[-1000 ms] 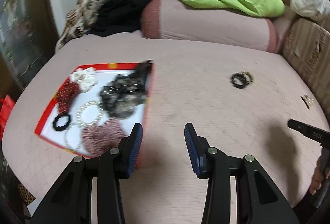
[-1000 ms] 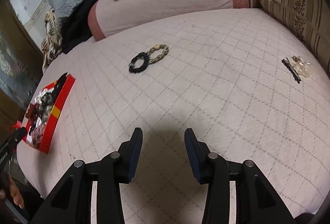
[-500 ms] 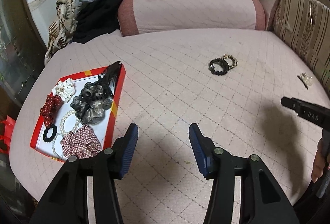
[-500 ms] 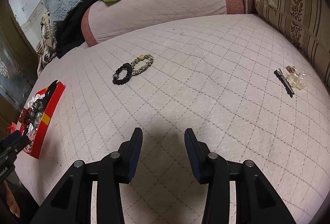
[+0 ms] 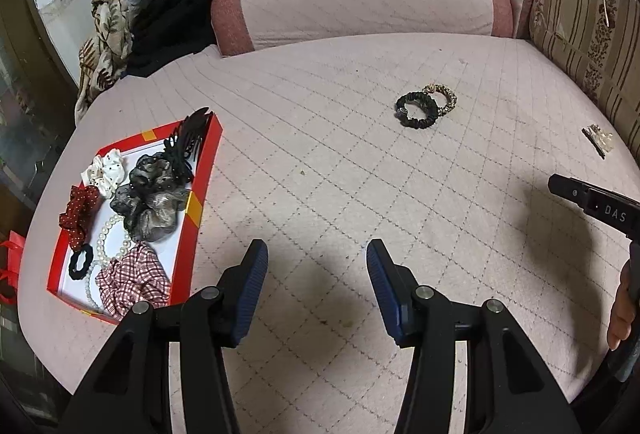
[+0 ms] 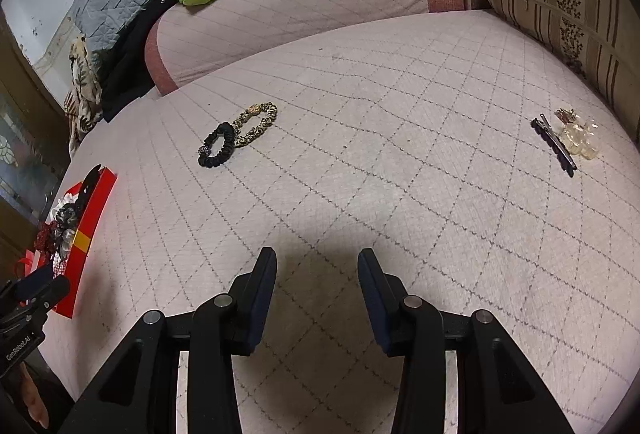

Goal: Organize jewelry
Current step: 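Move both open tools back toward the black and gold bracelets, then grasp the gold leopard bracelet with the right tool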

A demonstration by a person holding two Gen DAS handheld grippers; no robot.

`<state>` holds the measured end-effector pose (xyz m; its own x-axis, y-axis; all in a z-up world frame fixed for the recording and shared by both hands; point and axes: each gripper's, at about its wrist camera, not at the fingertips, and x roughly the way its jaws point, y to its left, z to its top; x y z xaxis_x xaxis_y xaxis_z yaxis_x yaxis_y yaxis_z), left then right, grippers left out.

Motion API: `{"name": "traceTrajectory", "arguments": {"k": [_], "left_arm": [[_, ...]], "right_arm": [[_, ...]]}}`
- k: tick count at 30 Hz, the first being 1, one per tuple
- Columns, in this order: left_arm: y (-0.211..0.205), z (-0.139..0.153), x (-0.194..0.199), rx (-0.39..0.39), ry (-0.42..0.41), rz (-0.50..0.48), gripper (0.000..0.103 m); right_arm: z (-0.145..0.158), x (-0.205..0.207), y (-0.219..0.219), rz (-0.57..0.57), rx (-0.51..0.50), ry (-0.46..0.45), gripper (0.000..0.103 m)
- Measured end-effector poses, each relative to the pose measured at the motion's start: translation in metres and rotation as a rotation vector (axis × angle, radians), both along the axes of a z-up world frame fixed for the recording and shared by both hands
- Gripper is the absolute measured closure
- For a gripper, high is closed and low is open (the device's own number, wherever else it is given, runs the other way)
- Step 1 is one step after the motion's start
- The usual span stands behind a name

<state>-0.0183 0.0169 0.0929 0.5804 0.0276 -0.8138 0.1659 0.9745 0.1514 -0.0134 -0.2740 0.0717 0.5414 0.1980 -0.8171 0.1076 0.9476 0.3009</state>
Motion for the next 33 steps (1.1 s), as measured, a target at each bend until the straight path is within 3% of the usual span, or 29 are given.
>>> {"name": "traceTrajectory", "arguments": {"k": [15,25,33], "left_arm": [[-0.004,-0.016,0.049,-0.041,0.069,0.012,0.051],[-0.017,-0.022,0.124,-0.211,0.12,0.004,0.051],[-0.041,-0.057,0.174,-0.237,0.15,-0.01,0.051]], "right_arm": [[-0.007,0.042,0.015,0.061,-0.055,0.002,0.057],[-0.008,0.107,0.019,0.08,0.016,-0.042,0.057],[-0.025,0.155,0.038,0.139,-0.048,-0.046,0.057]]}}
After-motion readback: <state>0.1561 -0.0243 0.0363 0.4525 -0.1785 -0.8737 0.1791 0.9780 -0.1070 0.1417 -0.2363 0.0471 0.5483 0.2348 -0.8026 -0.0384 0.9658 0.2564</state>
